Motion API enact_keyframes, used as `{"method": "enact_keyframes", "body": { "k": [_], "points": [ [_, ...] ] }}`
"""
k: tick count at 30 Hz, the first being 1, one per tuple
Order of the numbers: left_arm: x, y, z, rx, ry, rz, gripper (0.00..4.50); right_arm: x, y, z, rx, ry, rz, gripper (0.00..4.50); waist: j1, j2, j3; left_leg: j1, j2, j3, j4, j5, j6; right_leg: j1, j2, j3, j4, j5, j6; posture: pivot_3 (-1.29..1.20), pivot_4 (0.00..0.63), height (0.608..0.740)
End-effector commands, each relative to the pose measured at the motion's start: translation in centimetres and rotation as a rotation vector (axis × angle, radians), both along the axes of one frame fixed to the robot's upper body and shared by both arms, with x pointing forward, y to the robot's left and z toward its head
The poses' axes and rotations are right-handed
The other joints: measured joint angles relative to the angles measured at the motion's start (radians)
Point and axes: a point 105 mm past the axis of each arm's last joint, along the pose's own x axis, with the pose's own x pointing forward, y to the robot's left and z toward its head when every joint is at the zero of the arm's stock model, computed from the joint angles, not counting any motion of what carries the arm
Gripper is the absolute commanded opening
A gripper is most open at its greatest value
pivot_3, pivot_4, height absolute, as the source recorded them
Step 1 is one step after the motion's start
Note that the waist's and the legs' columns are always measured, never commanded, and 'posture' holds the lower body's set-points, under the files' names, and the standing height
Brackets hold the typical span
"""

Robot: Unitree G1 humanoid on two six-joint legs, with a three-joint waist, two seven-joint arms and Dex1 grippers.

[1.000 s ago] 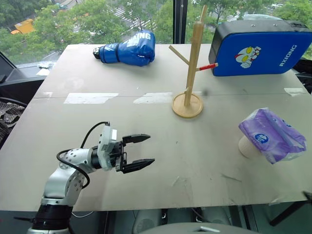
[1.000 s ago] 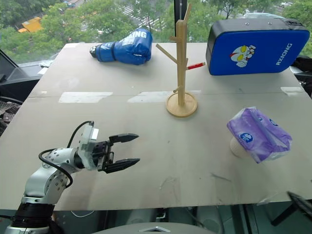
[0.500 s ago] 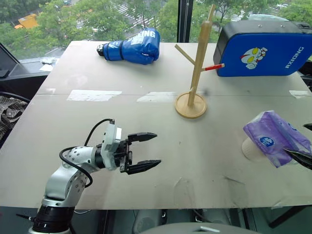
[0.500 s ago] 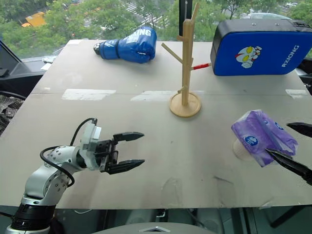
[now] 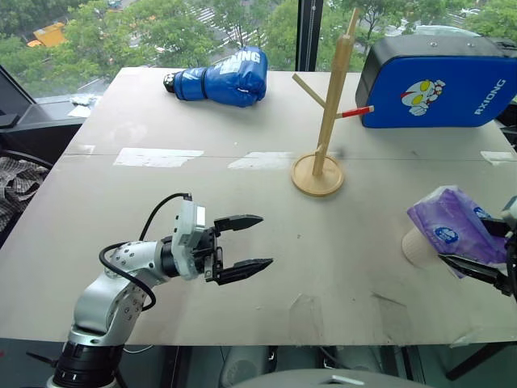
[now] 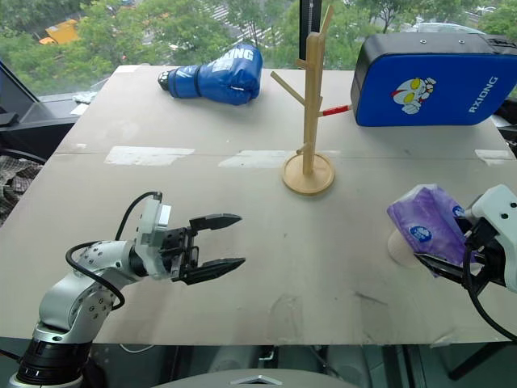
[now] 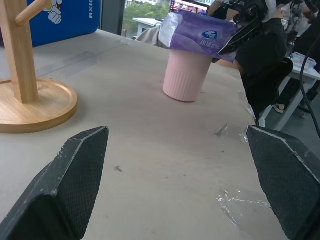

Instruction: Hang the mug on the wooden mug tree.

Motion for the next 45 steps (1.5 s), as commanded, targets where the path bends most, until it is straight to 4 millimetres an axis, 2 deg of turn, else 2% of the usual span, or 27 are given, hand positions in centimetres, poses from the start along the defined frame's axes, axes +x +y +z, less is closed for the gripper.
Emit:
{"method": "enact_keyframes", "body": {
  "k": [1, 4, 5, 8, 10, 13, 15, 18, 20, 23, 27, 31, 33, 36, 40, 42, 45],
  "points": [
    [-0.5, -0.5, 1.2, -0.011, -0.049, -0.020, 4.50, 0.2, 0.2, 0.5, 0.000, -0.018, 0.019, 3.28, 0.000, 0.000, 0.000, 0.000, 0.000, 0.000, 0.000, 0.000, 0.000, 0.000, 0.000, 0.000, 0.000, 0.000, 0.000, 0.00, 0.150, 0.731],
    [-0.6, -0.4, 1.2, -0.011, -0.047, -0.016, 4.50, 0.1, 0.4, 0.7, 0.011, -0.023, 0.038, 1.65, 0.000, 0.000, 0.000, 0.000, 0.000, 0.000, 0.000, 0.000, 0.000, 0.000, 0.001, 0.000, 0.000, 0.000, 0.000, 0.00, 0.150, 0.731],
    [-0.6, -0.5, 1.1, -0.011, -0.046, -0.013, 4.50, 0.0, 0.4, 0.9, 0.013, -0.028, 0.041, 1.45, 0.001, 0.000, 0.000, 0.000, 0.000, 0.000, 0.000, 0.000, 0.000, 0.000, 0.001, 0.000, 0.000, 0.000, 0.000, 0.00, 0.150, 0.731],
    [-0.7, -0.5, 1.0, -0.012, -0.045, -0.010, 4.50, -0.1, 0.2, 1.2, 0.018, -0.041, 0.038, 0.08, 0.000, 0.000, 0.000, 0.000, 0.000, 0.000, 0.000, 0.000, 0.000, 0.000, 0.001, 0.001, 0.000, 0.000, 0.000, 0.00, 0.150, 0.731],
    [-0.7, -0.5, 1.0, -0.014, -0.045, -0.008, 4.50, -0.1, 0.0, 1.3, 0.024, -0.051, 0.030, 0.08, 0.000, 0.000, 0.000, 0.000, 0.000, 0.000, 0.000, 0.000, 0.000, 0.000, 0.001, 0.001, 0.001, 0.000, 0.000, 0.00, 0.150, 0.731],
    [-0.6, -0.4, 1.0, -0.019, -0.047, -0.005, 4.50, 0.2, -1.2, 4.7, 0.156, -0.181, -0.034, 0.08, 0.000, 0.000, 0.000, 0.000, 0.000, 0.000, 0.000, 0.000, -0.001, 0.000, 0.002, 0.001, 0.001, 0.000, 0.000, 0.00, 0.150, 0.731],
    [-0.7, -0.4, 1.2, -0.027, -0.050, -0.008, 4.50, 0.3, -2.6, 6.9, 0.230, -0.265, -0.091, 0.08, 0.000, 0.001, 0.000, 0.000, 0.000, 0.000, 0.001, 0.000, -0.001, 0.000, 0.004, 0.001, 0.001, 0.000, 0.000, 0.00, 0.150, 0.731],
    [-1.0, -0.6, 2.1, -0.083, -0.077, -0.047, 4.50, 0.8, -5.8, 8.1, 0.227, -0.341, -0.223, 0.08, 0.002, -0.001, 0.000, 0.001, 0.000, 0.000, 0.001, 0.000, 0.000, 0.000, 0.004, 0.001, 0.002, 0.000, 0.000, 0.00, 0.150, 0.731],
    [-1.2, -0.8, 2.8, -0.123, -0.086, -0.078, 4.50, 2.0, -8.6, 7.5, 0.146, -0.358, -0.347, 0.08, 0.000, -0.001, 0.000, 0.001, 0.000, 0.000, 0.001, 0.000, 0.000, 0.000, 0.002, 0.002, 0.002, 0.000, 0.000, 0.00, 0.150, 0.731],
    [-1.4, -1.2, 3.9, -0.169, -0.097, -0.114, 4.50, 4.0, -11.3, 5.4, 0.039, -0.337, -0.452, 0.08, -0.004, -0.001, 0.000, 0.001, 0.000, 0.002, 0.001, 0.000, 0.000, 0.000, 0.002, 0.003, 0.002, 0.000, 0.000, 0.00, 0.150, 0.731],
    [-1.1, -1.8, 5.1, -0.202, -0.117, -0.116, 4.50, 7.1, -12.9, 1.1, -0.051, -0.257, -0.500, 0.08, -0.023, 0.001, -0.001, 0.002, 0.000, 0.003, 0.002, 0.001, 0.000, 0.000, 0.005, 0.005, 0.005, 0.000, 0.000, 0.00, 0.150, 0.731],
    [-1.1, -2.3, 5.5, -0.201, -0.128, -0.118, 4.50, 8.7, -14.7, -1.6, -0.130, -0.201, -0.520, 1.41, -0.026, 0.003, -0.001, 0.003, 0.000, 0.005, 0.001, 0.001, -0.001, -0.001, 0.007, 0.006, 0.005, 0.000, 0.000, 0.00, 0.150, 0.731],
    [-1.1, -2.5, 5.6, -0.199, -0.129, -0.115, 4.50, 8.8, -15.7, -1.3, -0.226, -0.236, -0.525, 2.30, -0.024, 0.003, 0.000, 0.003, 0.000, 0.005, 0.001, 0.001, -0.001, -0.001, 0.007, 0.006, 0.005, 0.000, 0.001, 0.00, 0.150, 0.731],
    [-1.0, -2.5, 5.5, -0.198, -0.128, -0.102, 4.50, 7.7, -15.6, -0.1, -0.254, -0.239, -0.475, 3.77, -0.018, 0.004, 0.000, 0.002, 0.000, 0.005, 0.001, 0.001, -0.001, -0.001, 0.007, 0.005, 0.005, 0.000, 0.001, 0.00, 0.150, 0.731],
    [-0.9, -2.3, 5.1, -0.196, -0.116, -0.099, 4.50, 4.3, -13.9, 2.0, -0.145, -0.267, -0.352, 3.77, -0.012, 0.005, 0.000, 0.002, 0.000, 0.005, 0.001, 0.001, -0.002, 0.000, 0.006, 0.004, 0.005, 0.000, 0.002, 0.00, 0.150, 0.731],
    [-0.8, -2.2, 5.0, -0.194, -0.113, -0.098, 4.50, 2.3, -12.6, 1.7, -0.068, -0.240, -0.294, 3.77, -0.014, 0.005, 0.000, 0.003, 0.000, 0.005, 0.001, 0.001, -0.002, 0.001, 0.006, 0.004, 0.005, 0.000, 0.002, 0.00, 0.150, 0.731],
    [-0.5, -2.2, 4.8, -0.192, -0.107, -0.104, 4.50, 1.4, -12.1, 0.2, -0.060, -0.239, -0.282, 3.77, -0.019, 0.002, -0.001, 0.003, 0.001, 0.002, 0.001, 0.001, -0.002, 0.002, 0.007, 0.003, 0.004, 0.000, 0.002, 0.00, 0.150, 0.731]
  ]
}}
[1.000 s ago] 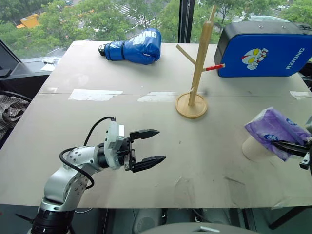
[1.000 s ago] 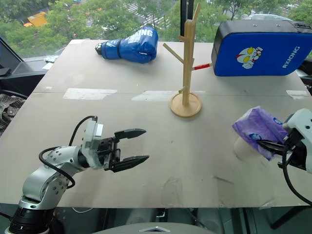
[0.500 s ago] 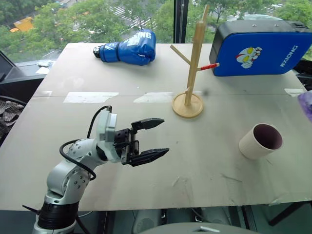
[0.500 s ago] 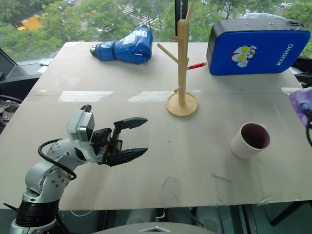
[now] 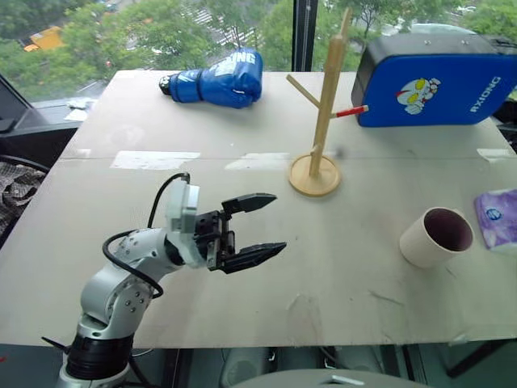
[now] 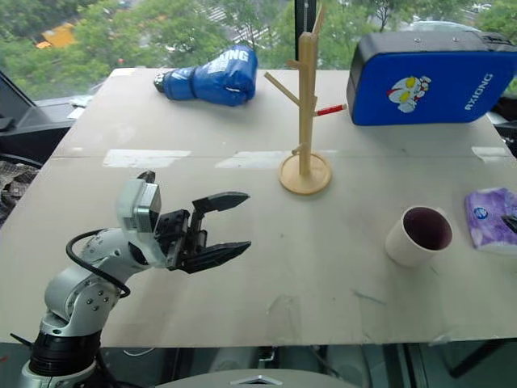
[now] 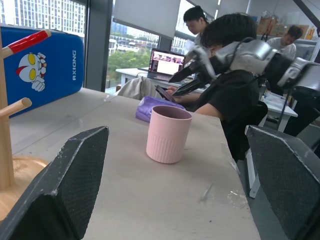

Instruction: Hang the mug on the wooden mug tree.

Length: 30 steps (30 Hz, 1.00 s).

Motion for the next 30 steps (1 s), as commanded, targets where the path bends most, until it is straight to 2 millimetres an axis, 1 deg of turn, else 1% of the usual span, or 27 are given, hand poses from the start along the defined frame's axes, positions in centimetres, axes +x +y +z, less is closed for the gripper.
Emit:
{"method": "enact_keyframes", "body": {
  "k": [1, 5, 8, 12, 16, 20, 26, 30],
  "points": [
    [0.0, -0.1, 0.4, -0.004, -0.027, -0.021, 4.50, -0.4, 0.9, -0.5, -0.002, -0.043, 0.033, 3.77, -0.006, -0.001, 0.000, 0.000, 0.000, 0.000, 0.000, 0.000, 0.000, 0.000, 0.000, 0.000, 0.000, 0.000, 0.000, 0.00, 0.150, 0.731],
    [0.4, -0.1, 0.5, 0.001, -0.034, -0.032, 4.50, 1.4, 1.8, -2.9, 0.038, -0.068, 0.049, 3.77, -0.016, -0.001, -0.001, 0.003, 0.000, 0.003, 0.001, 0.000, 0.000, 0.000, -0.001, 0.003, 0.001, 0.000, 0.000, 0.00, 0.150, 0.731],
    [0.6, 0.1, 0.7, 0.012, -0.043, -0.033, 4.50, 2.6, 2.6, -4.0, 0.071, -0.073, 0.089, 3.77, -0.015, 0.000, -0.001, 0.004, 0.000, 0.004, 0.001, 0.000, 0.000, 0.000, 0.000, 0.004, 0.002, 0.001, 0.000, 0.00, 0.150, 0.731],
    [0.4, 0.2, 1.0, 0.018, -0.049, -0.020, 4.50, 4.4, 3.6, -4.7, 0.127, -0.086, 0.133, 3.77, -0.009, 0.000, -0.001, 0.002, 0.000, 0.004, 0.000, 0.000, 0.000, -0.001, 0.000, 0.005, 0.002, 0.001, 0.000, 0.00, 0.150, 0.731],
    [0.2, 0.0, 1.1, 0.020, -0.049, -0.006, 4.50, 5.7, 4.4, -5.7, 0.168, -0.072, 0.169, 3.77, -0.005, 0.000, 0.000, 0.000, 0.000, 0.004, 0.000, 0.000, 0.000, -0.002, 0.000, 0.003, 0.001, 0.001, 0.000, 0.00, 0.150, 0.731],
    [0.3, 0.2, 1.2, 0.025, -0.051, 0.024, 4.50, 6.6, 5.2, -6.4, 0.224, -0.058, 0.206, 3.77, -0.007, 0.000, 0.000, 0.000, -0.001, 0.004, 0.001, 0.000, 0.000, -0.002, -0.001, 0.003, 0.001, 0.001, 0.000, 0.00, 0.150, 0.731],
    [0.2, 0.5, 1.3, 0.027, -0.052, 0.048, 4.50, 7.4, 6.5, -6.5, 0.299, -0.052, 0.263, 3.77, -0.009, 0.000, 0.000, 0.001, -0.001, 0.004, 0.001, 0.000, 0.000, -0.002, 0.000, 0.003, 0.002, 0.001, 0.000, 0.00, 0.150, 0.731],
    [0.3, 0.7, 1.3, 0.029, -0.053, 0.062, 4.50, 8.3, 7.9, -6.9, 0.357, -0.054, 0.305, 3.77, -0.009, 0.000, 0.000, 0.001, -0.001, 0.004, 0.001, 0.000, 0.000, -0.002, 0.000, 0.003, 0.002, 0.001, 0.000, 0.00, 0.150, 0.731]
  ]
}}
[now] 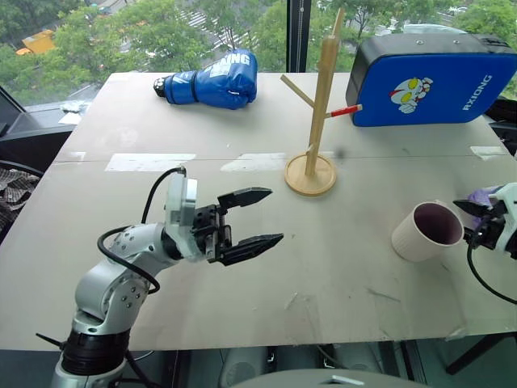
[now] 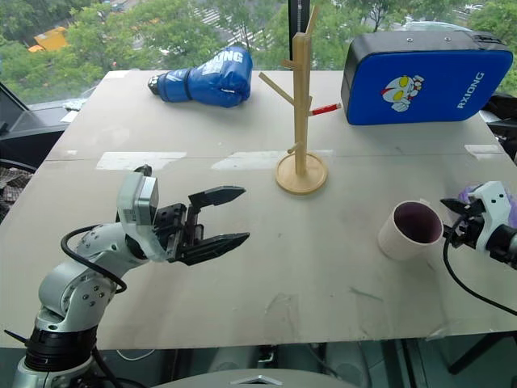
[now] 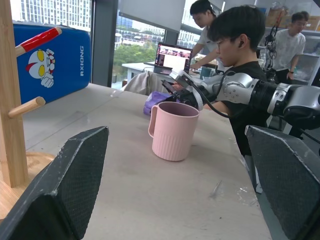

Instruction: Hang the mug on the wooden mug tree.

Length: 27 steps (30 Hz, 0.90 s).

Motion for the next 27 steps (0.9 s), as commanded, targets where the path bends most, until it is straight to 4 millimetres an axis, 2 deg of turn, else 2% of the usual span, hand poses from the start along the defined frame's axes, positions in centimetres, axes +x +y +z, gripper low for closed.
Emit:
{"method": "enact_keyframes", "body": {
  "k": [1, 3, 6, 11, 12, 13, 15, 18, 21, 27],
  "points": [
    [-0.3, 0.2, 1.0, 0.001, -0.052, 0.007, 4.50, 0.8, 1.2, 0.4, 0.065, -0.026, 0.045, 3.77, 0.000, 0.000, 0.000, 0.000, 0.000, 0.000, 0.000, 0.000, 0.000, 0.000, 0.000, 0.000, 0.000, 0.000, 0.000, 0.00, 0.150, 0.731],
    [-0.3, 0.2, 1.0, 0.004, -0.054, 0.009, 4.50, 1.3, 1.9, 0.1, 0.116, -0.023, 0.067, 3.77, 0.000, 0.000, 0.000, 0.000, 0.000, 0.000, 0.000, 0.000, 0.000, 0.000, 0.000, 0.000, 0.000, 0.000, 0.000, 0.00, 0.150, 0.731],
    [-0.3, 0.3, 1.1, 0.012, -0.058, 0.015, 4.50, 1.9, 3.2, -0.3, 0.181, -0.009, 0.112, 2.94, 0.000, 0.000, 0.000, 0.000, 0.000, 0.000, 0.000, 0.000, 0.000, 0.000, 0.000, 0.000, 0.000, 0.000, 0.000, 0.00, 0.150, 0.731],
    [-0.3, 1.1, 1.1, 0.025, -0.058, 0.027, 4.50, 2.3, 4.3, -0.8, 0.216, 0.013, 0.157, 0.56, 0.002, 0.000, 0.000, -0.001, 0.000, 0.000, 0.000, 0.000, 0.000, 0.000, 0.000, -0.001, 0.000, 0.000, 0.000, 0.00, 0.150, 0.731],
    [-0.3, 1.2, 1.1, 0.026, -0.058, 0.028, 4.50, 2.3, 4.3, -0.7, 0.218, 0.008, 0.159, 0.19, 0.002, 0.000, 0.000, -0.001, 0.000, 0.000, 0.000, 0.000, 0.000, 0.000, 0.000, -0.001, 0.000, 0.000, 0.000, 0.00, 0.150, 0.731],
    [-0.3, 1.2, 1.1, 0.026, -0.059, 0.030, 4.50, 2.3, 4.3, -0.4, 0.221, -0.003, 0.158, 0.04, 0.001, 0.000, 0.000, -0.001, 0.000, 0.000, 0.000, 0.000, 0.000, 0.000, 0.000, -0.001, 0.000, 0.000, 0.000, 0.00, 0.150, 0.731],
    [-0.3, 1.3, 1.1, 0.021, -0.058, 0.037, 4.50, 2.1, 4.3, 0.2, 0.208, -0.031, 0.158, 0.04, 0.001, 0.000, 0.000, -0.001, 0.000, 0.000, 0.000, 0.000, 0.000, 0.000, 0.000, -0.002, 0.000, 0.000, 0.000, 0.00, 0.150, 0.731],
    [-0.3, 1.4, 0.9, 0.007, -0.049, 0.051, 4.50, 1.6, 4.6, 2.3, 0.178, -0.101, 0.173, 0.04, 0.001, 0.001, 0.001, -0.001, 0.000, 0.000, 0.000, 0.000, 0.000, 0.000, -0.001, -0.001, 0.000, 0.000, 0.000, 0.00, 0.150, 0.731],
    [-0.1, 1.8, 0.6, -0.024, -0.029, 0.075, 4.50, 1.6, 5.8, 6.0, 0.099, -0.222, 0.205, 0.04, -0.001, 0.002, 0.001, -0.001, 0.000, -0.001, 0.000, 0.000, 0.000, -0.001, -0.001, -0.001, 0.000, 0.000, 0.000, 0.00, 0.150, 0.731],
    [0.3, 2.6, 0.3, -0.056, -0.019, 0.122, 4.50, 3.1, 8.8, 11.5, -0.024, -0.358, 0.331, 0.04, -0.009, 0.002, 0.001, 0.000, 0.000, 0.000, 0.000, 0.000, 0.000, -0.001, -0.001, -0.001, 0.000, 0.000, 0.000, 0.00, 0.150, 0.731]
  ]
}}
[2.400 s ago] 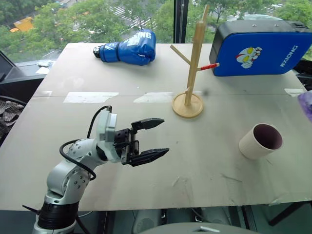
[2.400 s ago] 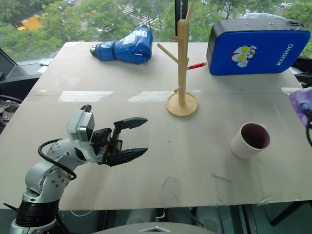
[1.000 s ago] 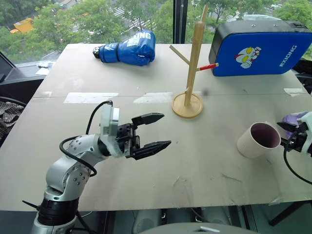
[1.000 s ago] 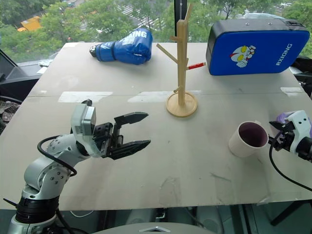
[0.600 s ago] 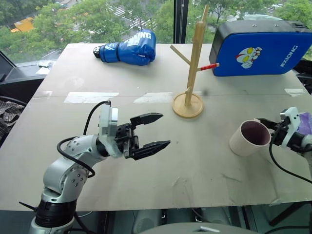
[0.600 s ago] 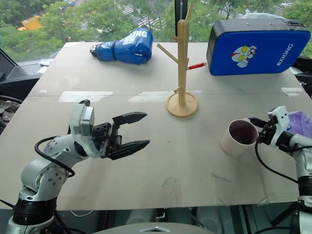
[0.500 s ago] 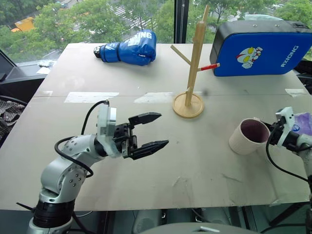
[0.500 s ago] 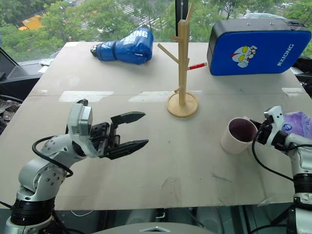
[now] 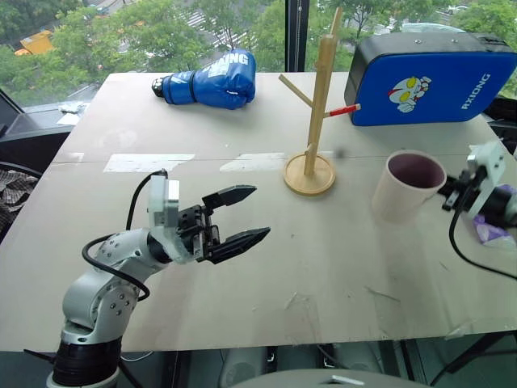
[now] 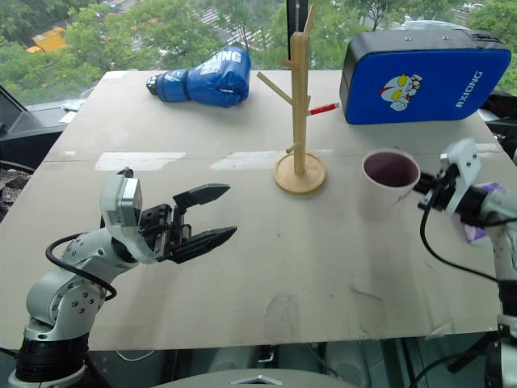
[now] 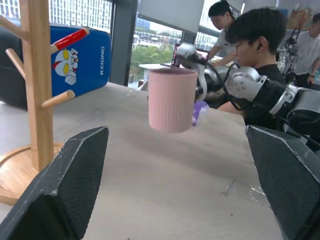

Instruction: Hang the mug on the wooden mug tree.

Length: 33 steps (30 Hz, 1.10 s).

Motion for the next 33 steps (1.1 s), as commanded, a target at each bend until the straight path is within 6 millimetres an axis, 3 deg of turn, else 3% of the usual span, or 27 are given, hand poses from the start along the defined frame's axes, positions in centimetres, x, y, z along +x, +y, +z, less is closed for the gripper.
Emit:
{"method": "enact_keyframes", "body": {
  "k": [1, 5, 11, 20, 26, 30, 33],
  "points": [
    [-0.1, 0.7, 0.5, -0.018, -0.031, 0.021, 4.50, 0.8, 1.6, 3.3, -0.065, -0.094, 0.064, 0.04, -0.001, 0.000, 0.000, 0.000, 0.000, 0.000, 0.000, 0.000, 0.000, 0.000, 0.000, 0.000, 0.000, 0.000, 0.000, 0.00, 0.150, 0.731],
    [0.0, 1.1, 0.4, -0.024, -0.030, 0.036, 4.50, 3.7, 3.6, 5.7, -0.115, -0.129, 0.127, 0.04, -0.009, 0.000, 0.001, -0.001, 0.000, 0.000, 0.000, 0.000, 0.000, -0.001, 0.000, 0.000, 0.000, 0.000, 0.000, 0.00, 0.150, 0.731],
    [-0.5, 0.9, 0.2, -0.041, -0.037, 0.071, 4.50, 7.0, 5.7, 6.8, -0.178, -0.125, 0.210, 0.04, -0.015, -0.001, 0.001, -0.002, -0.001, 0.000, 0.000, 0.000, 0.000, -0.001, 0.000, -0.001, -0.001, 0.000, 0.000, 0.00, 0.150, 0.731],
    [-1.2, 1.6, -0.2, -0.078, -0.049, 0.172, 4.50, 8.5, 10.6, 7.2, -0.210, -0.108, 0.367, 0.04, -0.021, 0.000, 0.002, -0.003, 0.000, 0.001, -0.002, 0.000, 0.000, -0.003, -0.001, -0.001, 0.000, 0.000, -0.001, 0.00, 0.150, 0.731],
    [-1.7, 3.0, 0.7, -0.130, -0.091, 0.229, 4.50, 9.3, 12.0, 6.3, -0.248, -0.067, 0.361, 0.04, -0.019, 0.000, 0.002, -0.003, 0.000, 0.001, -0.002, 0.000, 0.000, -0.003, -0.003, -0.001, 0.000, 0.000, -0.001, 0.00, 0.150, 0.731],
    [-1.7, 3.2, 0.7, -0.127, -0.102, 0.240, 4.50, 9.7, 11.1, 5.4, -0.220, -0.036, 0.319, 1.05, -0.024, 0.000, 0.003, -0.003, 0.000, 0.001, -0.002, 0.000, -0.001, -0.003, -0.005, -0.001, 0.000, 0.000, -0.001, 0.00, 0.150, 0.731],
    [-1.4, 3.0, 0.5, -0.125, -0.104, 0.247, 4.50, 9.8, 8.5, 5.7, -0.211, -0.088, 0.241, 2.46, -0.017, 0.000, 0.003, -0.003, 0.000, 0.001, -0.002, 0.000, -0.001, -0.003, -0.005, -0.001, 0.000, 0.000, -0.001, 0.00, 0.150, 0.731]
  ]
}}
